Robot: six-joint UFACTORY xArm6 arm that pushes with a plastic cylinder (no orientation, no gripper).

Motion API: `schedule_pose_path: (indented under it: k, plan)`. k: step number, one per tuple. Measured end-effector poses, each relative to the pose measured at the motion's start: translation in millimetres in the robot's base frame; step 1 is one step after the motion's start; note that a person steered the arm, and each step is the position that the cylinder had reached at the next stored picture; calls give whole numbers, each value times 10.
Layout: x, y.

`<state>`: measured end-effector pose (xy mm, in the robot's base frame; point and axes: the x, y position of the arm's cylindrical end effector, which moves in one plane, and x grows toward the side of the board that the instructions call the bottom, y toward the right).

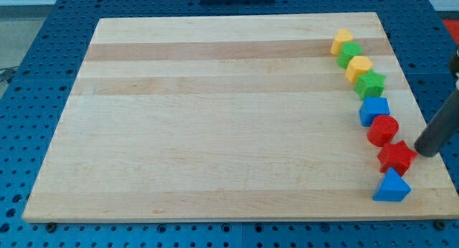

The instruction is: Adjust stars to form a vertical line with group of blocks

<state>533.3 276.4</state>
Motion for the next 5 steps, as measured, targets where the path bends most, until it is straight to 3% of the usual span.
schedule_pose_path:
  k: [5]
  plan:
    - [195, -229]
